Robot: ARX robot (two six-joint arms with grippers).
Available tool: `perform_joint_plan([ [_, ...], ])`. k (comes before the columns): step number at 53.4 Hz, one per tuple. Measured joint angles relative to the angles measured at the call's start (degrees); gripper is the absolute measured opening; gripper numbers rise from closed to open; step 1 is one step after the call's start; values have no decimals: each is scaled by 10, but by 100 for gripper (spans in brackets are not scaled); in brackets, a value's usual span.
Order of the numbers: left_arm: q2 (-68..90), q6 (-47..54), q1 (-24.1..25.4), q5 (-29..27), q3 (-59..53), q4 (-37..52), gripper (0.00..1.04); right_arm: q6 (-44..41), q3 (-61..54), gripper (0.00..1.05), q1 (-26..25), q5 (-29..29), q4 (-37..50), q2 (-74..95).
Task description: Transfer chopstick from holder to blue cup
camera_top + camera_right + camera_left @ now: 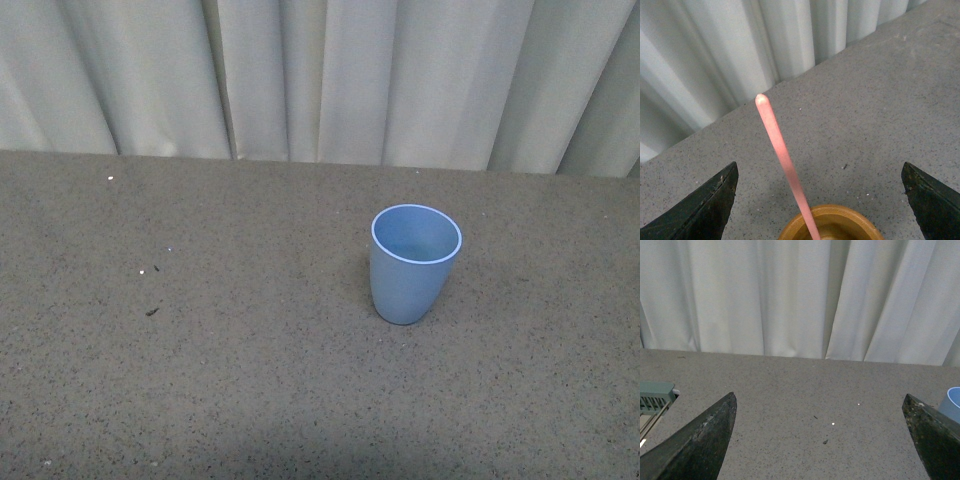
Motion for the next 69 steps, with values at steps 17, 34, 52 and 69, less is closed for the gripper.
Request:
perform_joint_plan([
  [17, 0, 0, 0, 0, 0, 0, 98, -8, 60, 95, 0, -10, -52, 42],
  [34, 0, 0, 0, 0, 0, 0, 98, -5, 85, 95, 2, -10, -78, 56],
  [52, 0, 0, 0, 0, 0, 0, 98, -6, 128, 95, 14, -10, -87, 80],
  [69, 0, 0, 0, 0, 0, 0, 98, -6, 134, 95, 16, -13, -84, 94],
])
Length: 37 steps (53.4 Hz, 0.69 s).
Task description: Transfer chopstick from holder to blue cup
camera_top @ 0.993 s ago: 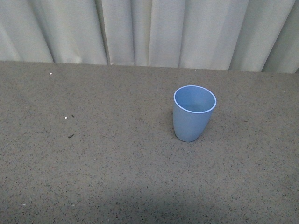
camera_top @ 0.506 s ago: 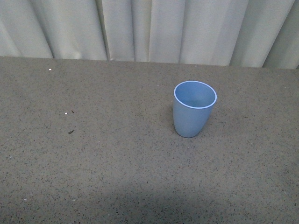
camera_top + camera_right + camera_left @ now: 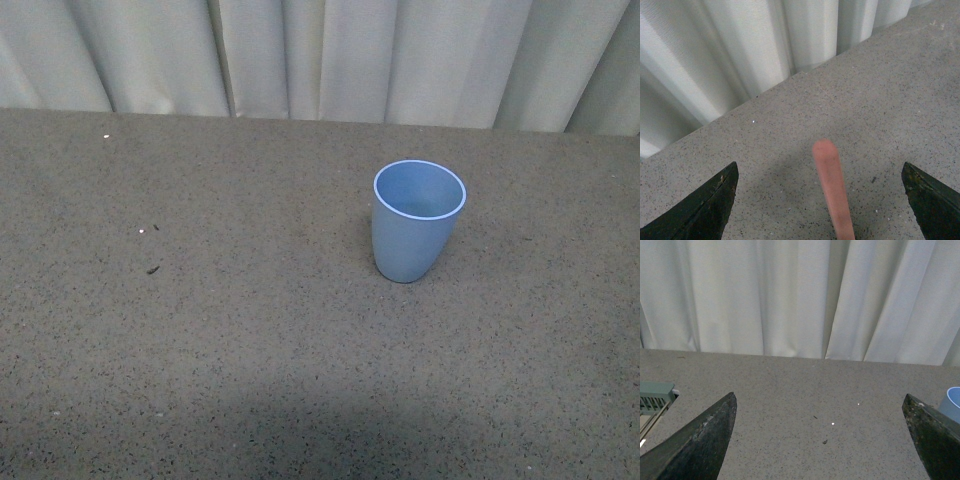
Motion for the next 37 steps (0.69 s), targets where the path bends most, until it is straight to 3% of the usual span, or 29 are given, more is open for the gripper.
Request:
perform_joint_plan([
  [17, 0, 0, 0, 0, 0, 0, 98, 5, 0, 94, -6, -8, 19, 18],
  [37, 0, 0, 0, 0, 0, 0, 98, 9, -7, 40, -11, -17, 30, 18],
])
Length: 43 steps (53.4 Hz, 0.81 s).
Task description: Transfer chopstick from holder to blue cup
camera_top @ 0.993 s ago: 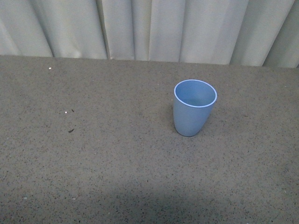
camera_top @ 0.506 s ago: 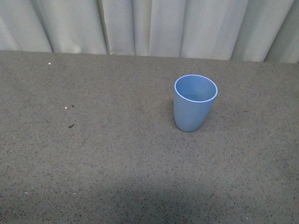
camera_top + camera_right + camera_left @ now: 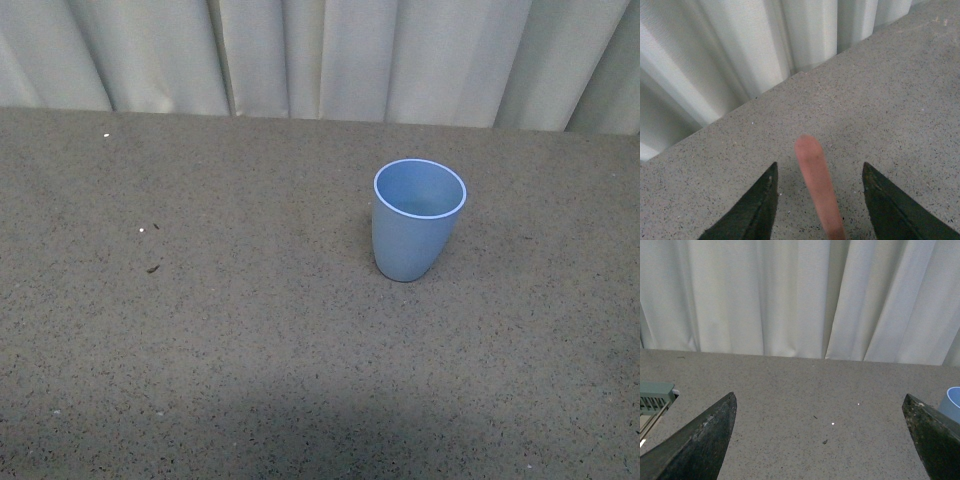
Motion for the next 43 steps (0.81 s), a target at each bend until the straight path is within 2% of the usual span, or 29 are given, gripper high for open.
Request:
perform_joint_plan([
  [10, 0, 0, 0, 0, 0, 0, 98, -6, -10, 2, -6, -4, 7, 0],
  [11, 0, 0, 0, 0, 0, 0, 98, -5, -10, 1, -7, -6, 7, 0],
  [30, 0, 0, 0, 0, 0, 0, 98, -1, -11, 2, -10, -13, 6, -2],
  [43, 0, 0, 0, 0, 0, 0, 98, -5, -11, 2, -5, -29, -27, -50],
])
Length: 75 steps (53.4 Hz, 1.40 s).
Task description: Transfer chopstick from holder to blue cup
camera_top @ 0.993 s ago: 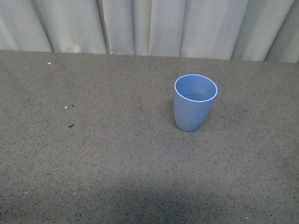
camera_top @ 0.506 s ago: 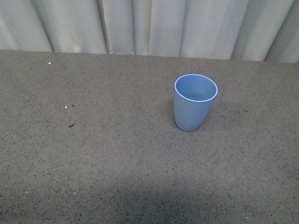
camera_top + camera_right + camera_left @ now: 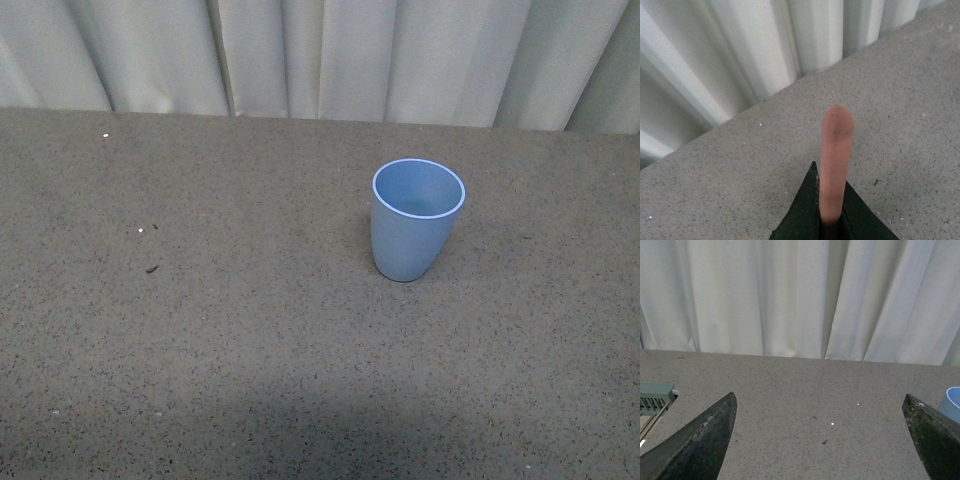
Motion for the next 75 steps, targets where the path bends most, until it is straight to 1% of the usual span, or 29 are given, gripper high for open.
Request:
perform_joint_plan([
  [7, 0, 0, 0, 0, 0, 0, 98, -10, 0, 2, 4, -10, -25, -57],
  [12, 0, 0, 0, 0, 0, 0, 98, -42, 0, 2, 7, -19, -64, -122],
  [18, 0, 0, 0, 0, 0, 0, 98, -113, -1, 2, 8, -31, -103, -203],
  [26, 0, 0, 0, 0, 0, 0, 98, -135, 2, 2, 25, -34, -120, -264],
  [29, 0, 0, 0, 0, 0, 0, 98, -127, 4, 2, 51, -31, -119, -288],
  [34, 0, 0, 0, 0, 0, 0, 98, -100, 4, 2, 108, -19, -93, -298],
  [41, 0, 0, 0, 0, 0, 0, 98, -56, 4, 2, 199, 14, -35, -259],
  [51, 0, 0, 0, 0, 0, 0, 98, 5, 1, 2, 284, 49, 36, -200],
  [65, 0, 0, 0, 0, 0, 0, 98, 74, -23, 2, 366, 80, 103, -158],
  [75, 0, 0, 0, 0, 0, 0, 98, 99, -42, 2, 395, 97, 126, -135],
])
